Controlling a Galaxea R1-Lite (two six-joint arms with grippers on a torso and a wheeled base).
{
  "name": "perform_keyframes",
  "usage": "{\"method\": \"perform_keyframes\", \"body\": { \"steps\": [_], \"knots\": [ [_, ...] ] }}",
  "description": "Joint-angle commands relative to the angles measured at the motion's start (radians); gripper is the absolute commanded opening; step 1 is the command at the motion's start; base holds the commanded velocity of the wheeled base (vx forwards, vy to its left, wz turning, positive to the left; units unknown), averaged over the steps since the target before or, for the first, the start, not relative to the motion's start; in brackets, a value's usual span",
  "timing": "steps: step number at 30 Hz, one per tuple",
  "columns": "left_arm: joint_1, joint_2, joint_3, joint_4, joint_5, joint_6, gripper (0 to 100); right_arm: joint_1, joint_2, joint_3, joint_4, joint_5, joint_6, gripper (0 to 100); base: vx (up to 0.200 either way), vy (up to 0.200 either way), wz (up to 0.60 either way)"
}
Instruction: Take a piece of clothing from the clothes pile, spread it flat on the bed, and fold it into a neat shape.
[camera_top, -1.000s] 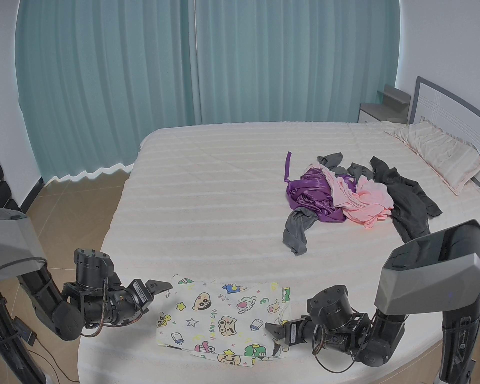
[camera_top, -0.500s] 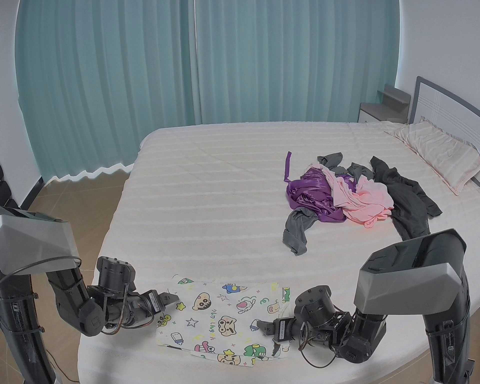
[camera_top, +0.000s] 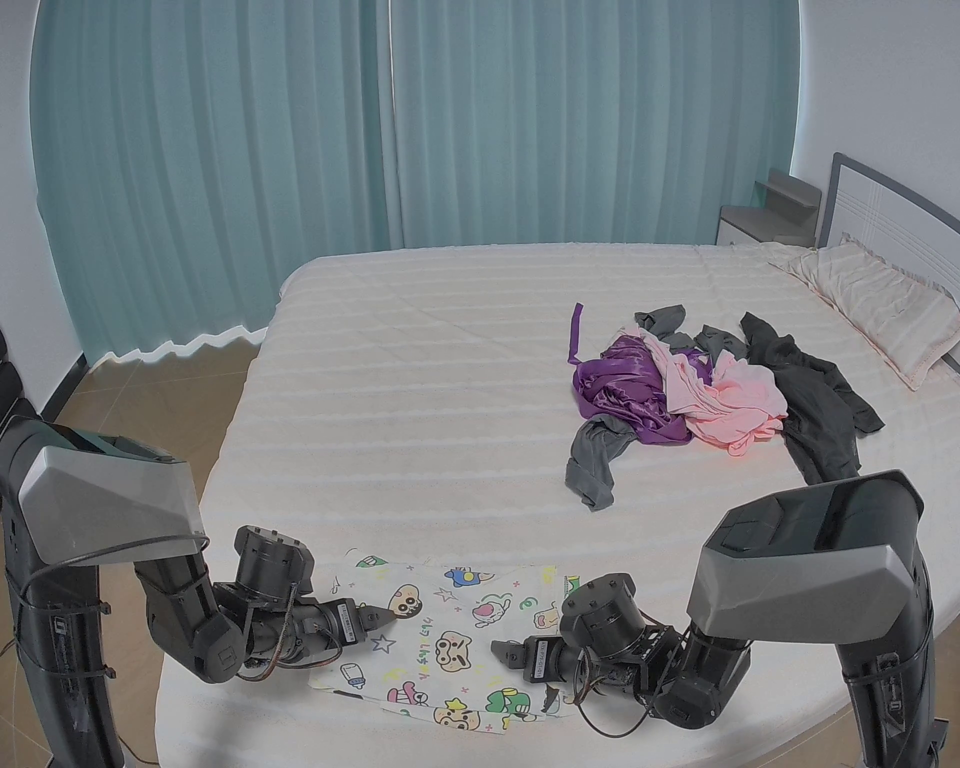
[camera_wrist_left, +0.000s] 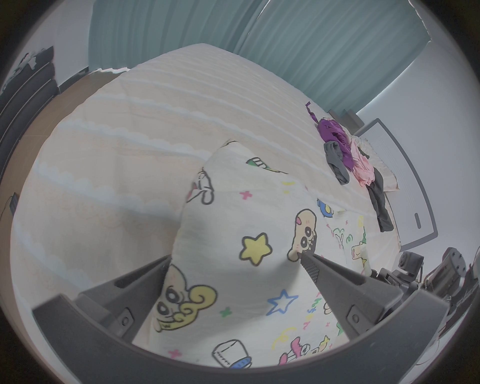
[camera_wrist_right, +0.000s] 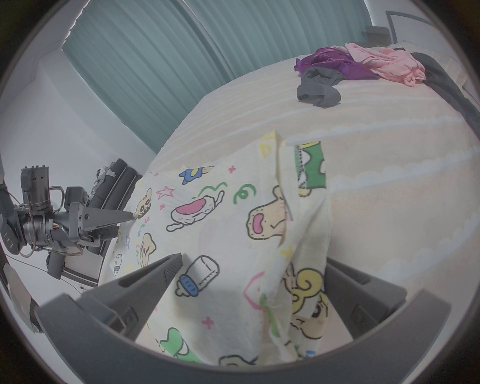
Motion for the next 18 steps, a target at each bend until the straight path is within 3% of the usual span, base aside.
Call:
{"method": "perform_keyframes", "body": {
  "steps": [1,2,3,13,18],
  "knots": [
    [-0.027,0.023,-0.036,0.005,0.001,-0.002,100,0.009,0.003,-0.020,0.001,0.002,0.004,100,0.000,0.000,0.00],
    [-0.034,0.023,-0.037,0.006,0.001,-0.005,100,0.009,0.003,-0.025,0.004,0.000,0.012,100,0.000,0.000,0.00],
    [-0.034,0.023,-0.037,0.006,0.001,-0.005,0,0.009,0.003,-0.025,0.004,0.000,0.012,0,0.000,0.000,0.00],
    [-0.064,0.012,-0.019,0.003,0.001,-0.013,0,0.015,-0.002,-0.048,0.064,-0.001,0.035,0,0.000,0.000,0.00],
    [-0.064,-0.028,-0.014,0.003,0.002,-0.086,0,0.013,-0.006,-0.045,0.062,-0.018,0.036,0,0.000,0.000,0.00]
  ]
}}
